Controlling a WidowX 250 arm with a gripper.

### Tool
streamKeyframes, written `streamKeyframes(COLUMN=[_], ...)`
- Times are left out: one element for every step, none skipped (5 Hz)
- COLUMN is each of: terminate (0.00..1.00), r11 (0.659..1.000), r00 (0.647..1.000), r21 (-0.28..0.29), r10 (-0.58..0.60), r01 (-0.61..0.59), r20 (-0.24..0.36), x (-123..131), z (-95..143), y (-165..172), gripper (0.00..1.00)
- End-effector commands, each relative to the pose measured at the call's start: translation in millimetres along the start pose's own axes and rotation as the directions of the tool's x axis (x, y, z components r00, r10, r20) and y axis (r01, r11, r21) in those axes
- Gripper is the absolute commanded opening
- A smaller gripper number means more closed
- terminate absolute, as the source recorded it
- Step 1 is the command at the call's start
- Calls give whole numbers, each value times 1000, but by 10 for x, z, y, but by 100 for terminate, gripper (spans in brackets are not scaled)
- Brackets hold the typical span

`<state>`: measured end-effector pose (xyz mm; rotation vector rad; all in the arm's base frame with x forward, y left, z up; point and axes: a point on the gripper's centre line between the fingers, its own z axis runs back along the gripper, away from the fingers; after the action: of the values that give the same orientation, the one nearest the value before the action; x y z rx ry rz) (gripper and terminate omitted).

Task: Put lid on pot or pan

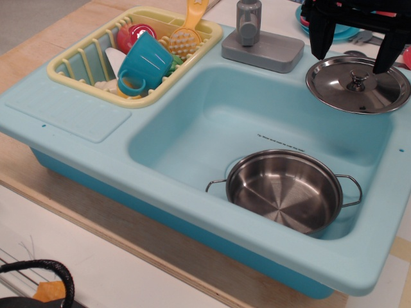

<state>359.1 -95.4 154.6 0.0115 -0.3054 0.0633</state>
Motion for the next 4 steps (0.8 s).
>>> streamKeyframes(terminate=[0, 0, 0, 0], r11=[1000, 1000, 999, 999], r00=[1000, 1000, 1000, 999], r21=[0, -10, -25, -28], r10=[0, -13, -28, -32], r01=[0, 13, 28, 32], r20=[0, 6, -2, -6], x=[0, 67, 142, 166], z=[0, -40, -118, -144], y=[0, -46, -44, -52], gripper=[100, 100, 100, 100])
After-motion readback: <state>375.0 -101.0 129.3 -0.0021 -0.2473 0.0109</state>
